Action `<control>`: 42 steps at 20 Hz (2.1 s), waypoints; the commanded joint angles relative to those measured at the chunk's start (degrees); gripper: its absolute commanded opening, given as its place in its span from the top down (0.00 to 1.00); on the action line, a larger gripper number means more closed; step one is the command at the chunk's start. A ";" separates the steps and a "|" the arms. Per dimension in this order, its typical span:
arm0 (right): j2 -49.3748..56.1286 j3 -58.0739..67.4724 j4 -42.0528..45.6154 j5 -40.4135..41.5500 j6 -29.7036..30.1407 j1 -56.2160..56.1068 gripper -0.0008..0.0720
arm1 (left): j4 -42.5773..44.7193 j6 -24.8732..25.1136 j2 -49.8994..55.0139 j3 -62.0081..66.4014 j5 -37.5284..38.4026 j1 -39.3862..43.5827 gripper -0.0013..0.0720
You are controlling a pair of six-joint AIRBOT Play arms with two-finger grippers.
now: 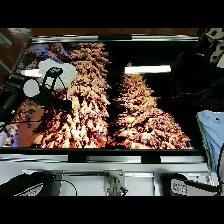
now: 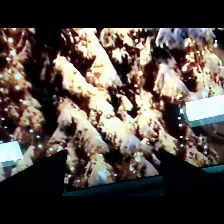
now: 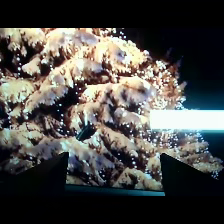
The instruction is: Fold the shirts.
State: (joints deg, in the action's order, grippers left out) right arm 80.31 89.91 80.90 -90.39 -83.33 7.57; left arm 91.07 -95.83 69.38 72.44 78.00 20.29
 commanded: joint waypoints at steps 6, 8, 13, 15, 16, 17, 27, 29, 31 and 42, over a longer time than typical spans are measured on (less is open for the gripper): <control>0.04 0.07 0.00 -0.02 0.00 0.00 0.05 | 0.00 0.02 -0.04 -0.02 0.00 -0.02 0.05; 0.04 0.07 0.00 -0.02 0.00 0.00 0.05 | 0.00 0.02 -0.04 -0.02 0.00 -0.02 0.05; 0.04 0.07 0.00 -0.02 0.00 0.00 0.05 | 0.00 0.02 -0.04 -0.02 0.00 -0.02 0.05; 0.04 0.07 0.00 -0.02 0.00 0.00 0.05 | 0.00 0.02 -0.04 -0.02 0.00 -0.02 0.05; 0.04 0.07 0.00 -0.02 -0.02 0.00 0.05 | 0.00 0.02 -0.04 -0.02 0.00 -0.02 0.05; 0.04 0.07 0.00 -0.02 -0.02 0.00 0.05 | 0.00 0.02 -0.04 -0.02 0.00 -0.02 0.05; 0.07 0.07 -1.31 8.00 -0.85 0.00 0.05 | -13.38 -0.09 1.16 -0.02 -9.64 0.11 0.05; 0.07 0.07 -1.27 8.24 -0.83 0.00 0.05 | -15.69 -0.09 2.51 -0.02 -14.08 0.22 0.05; 0.07 0.07 -1.33 8.17 -0.61 -0.02 0.05 | -15.80 -1.14 3.98 0.00 -15.28 0.20 0.05; 0.17 0.07 -4.55 11.58 -0.72 -0.07 0.05 | 12.28 6.86 34.67 37.64 -17.11 -6.01 0.05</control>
State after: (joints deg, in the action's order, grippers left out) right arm 80.44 89.93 77.67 -79.46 -83.99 7.55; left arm 93.14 -89.91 95.13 99.90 60.16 15.92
